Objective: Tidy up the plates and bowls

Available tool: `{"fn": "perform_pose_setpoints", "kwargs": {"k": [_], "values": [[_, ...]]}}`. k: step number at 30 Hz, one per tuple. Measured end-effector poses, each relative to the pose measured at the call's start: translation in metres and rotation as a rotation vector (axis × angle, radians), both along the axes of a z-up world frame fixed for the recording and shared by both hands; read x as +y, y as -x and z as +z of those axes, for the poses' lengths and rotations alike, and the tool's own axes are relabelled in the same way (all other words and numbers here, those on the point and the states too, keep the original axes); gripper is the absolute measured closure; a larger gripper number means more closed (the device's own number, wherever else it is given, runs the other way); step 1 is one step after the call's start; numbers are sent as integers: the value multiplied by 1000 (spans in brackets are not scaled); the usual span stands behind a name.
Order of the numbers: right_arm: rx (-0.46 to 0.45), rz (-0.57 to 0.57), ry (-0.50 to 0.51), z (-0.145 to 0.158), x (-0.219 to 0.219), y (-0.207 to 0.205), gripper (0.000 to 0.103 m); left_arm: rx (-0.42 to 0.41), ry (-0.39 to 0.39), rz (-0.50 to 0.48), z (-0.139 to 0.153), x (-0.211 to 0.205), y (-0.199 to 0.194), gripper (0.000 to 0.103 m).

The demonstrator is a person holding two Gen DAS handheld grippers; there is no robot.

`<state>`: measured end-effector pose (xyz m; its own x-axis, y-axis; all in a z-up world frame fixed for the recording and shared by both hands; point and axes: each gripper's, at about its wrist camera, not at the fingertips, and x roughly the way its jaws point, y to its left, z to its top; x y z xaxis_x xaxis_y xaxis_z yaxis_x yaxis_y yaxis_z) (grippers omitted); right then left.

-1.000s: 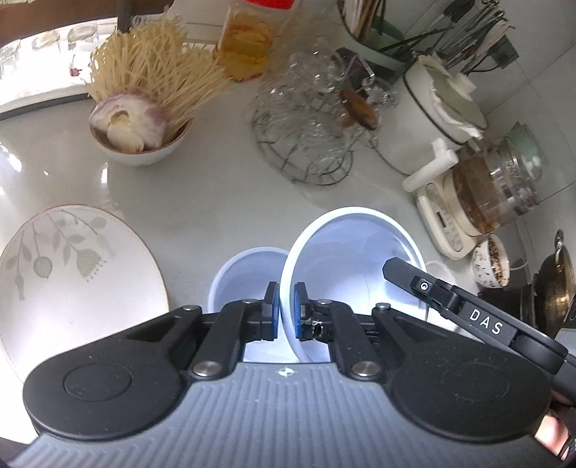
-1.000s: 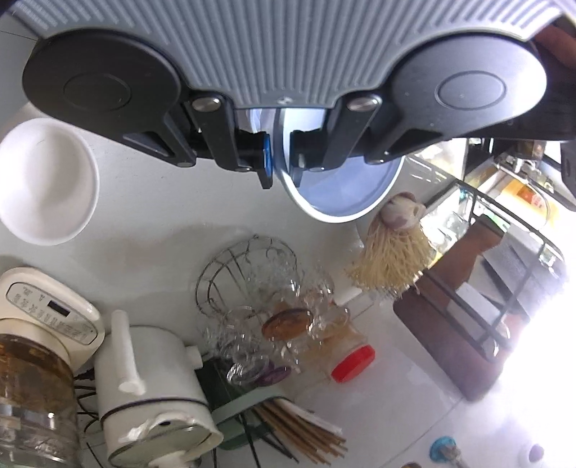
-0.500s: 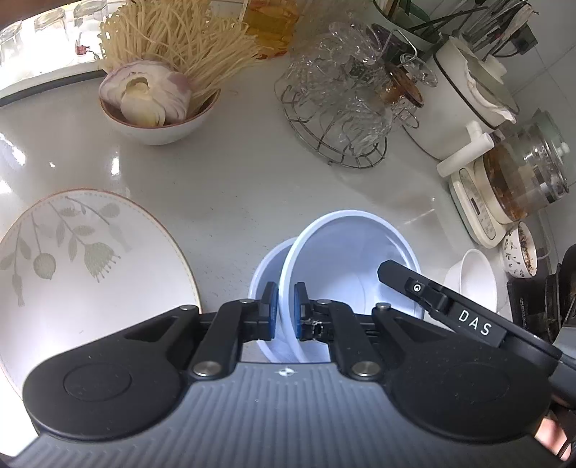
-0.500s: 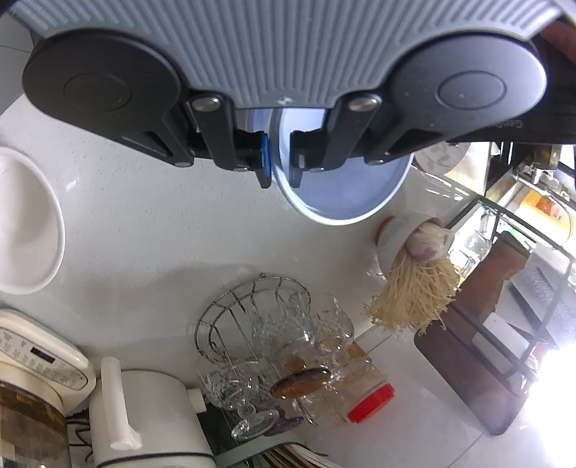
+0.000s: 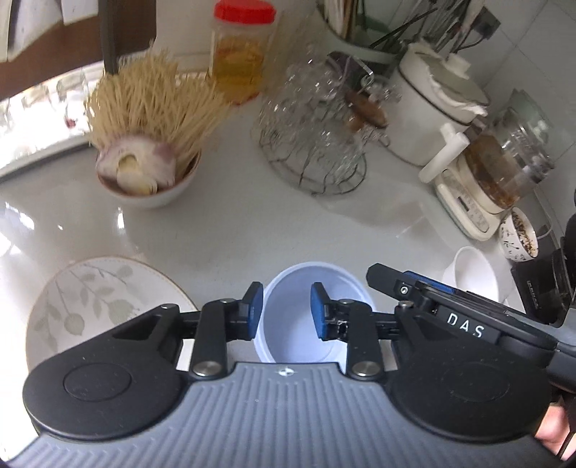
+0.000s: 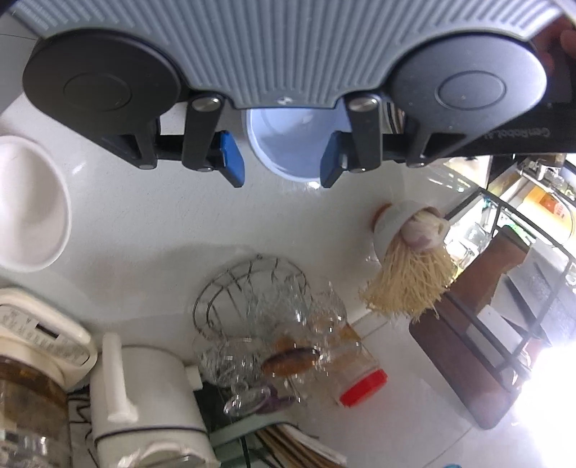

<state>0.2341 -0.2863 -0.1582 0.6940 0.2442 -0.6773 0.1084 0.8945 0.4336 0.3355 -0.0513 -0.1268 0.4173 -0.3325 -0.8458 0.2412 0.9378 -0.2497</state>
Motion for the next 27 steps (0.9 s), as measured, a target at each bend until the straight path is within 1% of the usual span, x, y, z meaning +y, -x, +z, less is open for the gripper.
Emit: {"fn": "perform_pose_setpoints", "kwargs": {"k": [6, 12, 21, 27], "values": [[-22, -33, 22, 27, -4, 16, 53, -35, 1, -33, 30, -4, 11, 70], [-43, -54, 58, 48, -4, 29, 53, -93, -3, -73, 55, -8, 26, 70], [-103, -100, 84, 63, -1, 48, 53, -143, 15, -131, 67, -12, 40, 70], [-125, -163, 122, 70, 2, 64, 53, -149, 31, -174, 68, -11, 45, 70]]}}
